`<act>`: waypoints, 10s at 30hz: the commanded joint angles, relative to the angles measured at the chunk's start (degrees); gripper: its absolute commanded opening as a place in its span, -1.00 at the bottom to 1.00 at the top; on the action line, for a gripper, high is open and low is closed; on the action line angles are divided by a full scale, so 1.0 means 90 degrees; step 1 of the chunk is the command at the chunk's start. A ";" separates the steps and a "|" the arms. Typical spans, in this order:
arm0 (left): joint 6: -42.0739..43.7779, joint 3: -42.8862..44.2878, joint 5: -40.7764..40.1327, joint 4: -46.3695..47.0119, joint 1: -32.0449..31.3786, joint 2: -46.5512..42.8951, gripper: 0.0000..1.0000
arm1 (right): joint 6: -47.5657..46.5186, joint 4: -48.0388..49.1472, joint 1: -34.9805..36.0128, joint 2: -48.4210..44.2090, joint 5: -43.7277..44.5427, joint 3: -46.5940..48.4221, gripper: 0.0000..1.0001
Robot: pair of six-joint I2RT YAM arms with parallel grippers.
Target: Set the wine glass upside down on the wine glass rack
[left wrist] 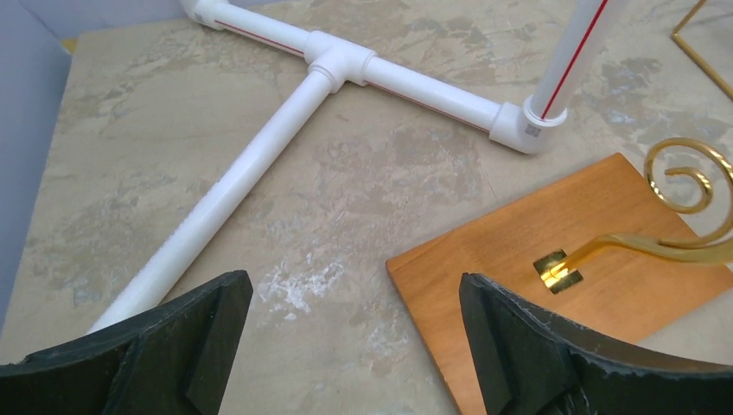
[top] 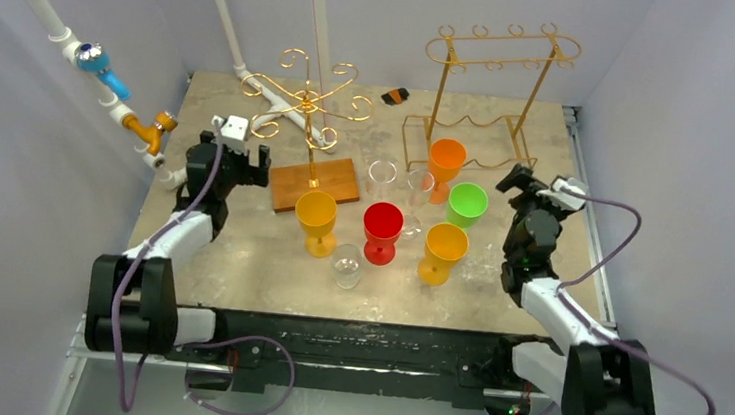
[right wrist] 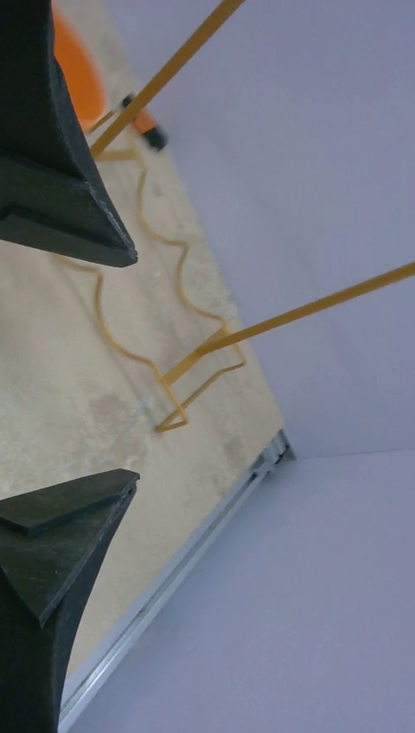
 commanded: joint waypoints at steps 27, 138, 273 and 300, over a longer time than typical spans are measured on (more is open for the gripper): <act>0.0665 0.4336 0.2553 -0.8349 0.0721 -0.1854 0.48 | 0.1901 -0.9282 0.6065 0.1331 0.1728 0.7432 0.93; 0.0482 0.6260 0.1596 -0.8812 -0.0963 -0.1416 -1.00 | 0.2069 -1.0051 0.3882 0.2923 -0.1736 1.0324 0.10; 0.0374 0.7940 0.1313 -1.0600 -0.0963 -0.1828 1.00 | 0.2839 -1.0070 0.7847 0.3481 0.0124 0.6661 0.01; 0.0635 0.8035 0.1743 -1.0656 -0.0963 -0.1887 1.00 | 0.2314 -1.0195 0.7777 0.2780 0.0222 0.6823 0.04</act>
